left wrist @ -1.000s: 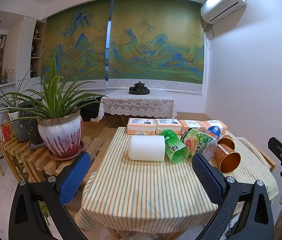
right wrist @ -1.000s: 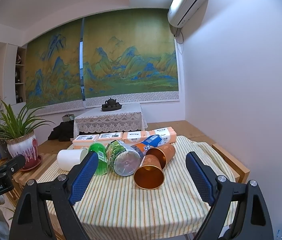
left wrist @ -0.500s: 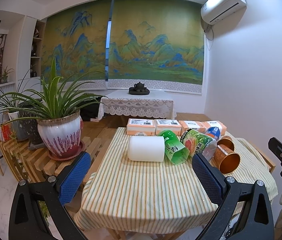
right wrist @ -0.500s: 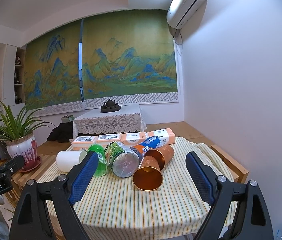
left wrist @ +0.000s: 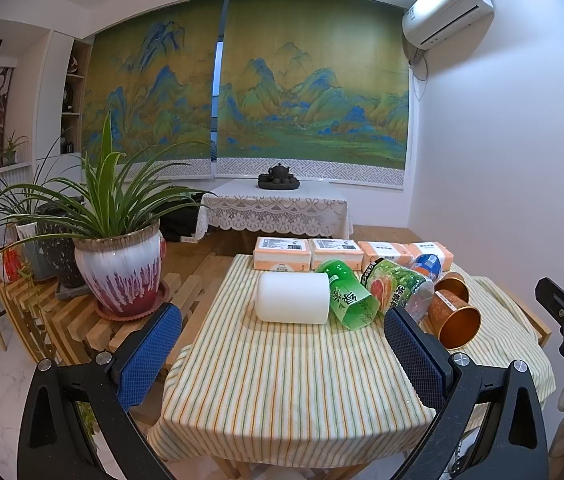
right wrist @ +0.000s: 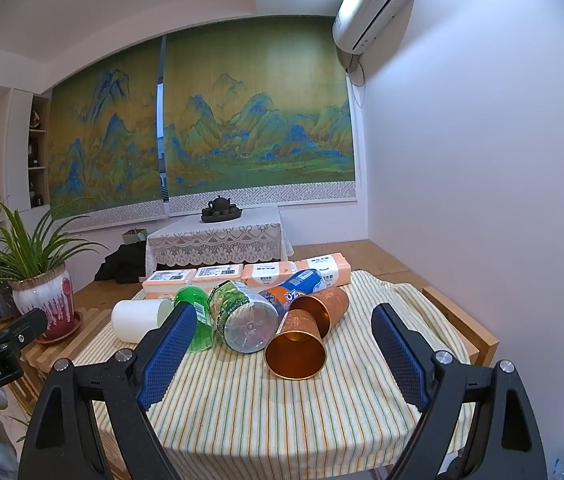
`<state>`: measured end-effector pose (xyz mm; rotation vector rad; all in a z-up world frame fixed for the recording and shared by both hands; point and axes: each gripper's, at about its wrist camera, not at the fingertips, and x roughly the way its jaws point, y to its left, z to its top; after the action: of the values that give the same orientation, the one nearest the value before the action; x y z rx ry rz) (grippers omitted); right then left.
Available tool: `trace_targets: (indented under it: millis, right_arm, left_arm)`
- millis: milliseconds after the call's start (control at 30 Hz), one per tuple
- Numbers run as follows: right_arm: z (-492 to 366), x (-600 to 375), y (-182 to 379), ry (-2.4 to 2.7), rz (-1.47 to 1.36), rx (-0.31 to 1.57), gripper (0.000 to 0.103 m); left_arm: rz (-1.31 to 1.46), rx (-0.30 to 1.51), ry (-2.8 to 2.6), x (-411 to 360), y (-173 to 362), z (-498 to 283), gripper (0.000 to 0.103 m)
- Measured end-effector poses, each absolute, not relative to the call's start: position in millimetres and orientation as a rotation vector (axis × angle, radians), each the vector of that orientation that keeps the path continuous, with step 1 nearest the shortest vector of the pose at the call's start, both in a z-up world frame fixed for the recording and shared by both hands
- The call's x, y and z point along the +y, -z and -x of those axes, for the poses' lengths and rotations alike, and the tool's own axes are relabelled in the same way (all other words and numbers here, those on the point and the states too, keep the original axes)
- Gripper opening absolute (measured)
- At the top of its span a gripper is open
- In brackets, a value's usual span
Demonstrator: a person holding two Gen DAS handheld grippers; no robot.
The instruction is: Flip cup upside down
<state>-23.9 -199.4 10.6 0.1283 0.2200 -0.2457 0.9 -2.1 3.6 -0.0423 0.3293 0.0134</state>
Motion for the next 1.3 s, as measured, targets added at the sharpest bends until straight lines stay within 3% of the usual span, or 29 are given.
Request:
trace_targets:
  millis: [867, 1300]
  right_arm:
    - [-2.3, -215.4, 2.9, 0.240, -0.142, 0.290, 0.086]
    - [-77.9, -306.0, 22.6, 0.161, -0.389, 0.511, 0.086]
  left_arm:
    - [0.046, 0.353, -0.007, -1.9, 1.2, -12.5, 0.103]
    - [0.050, 0.388, -0.032, 5.5, 11.1, -27.2, 0.103]
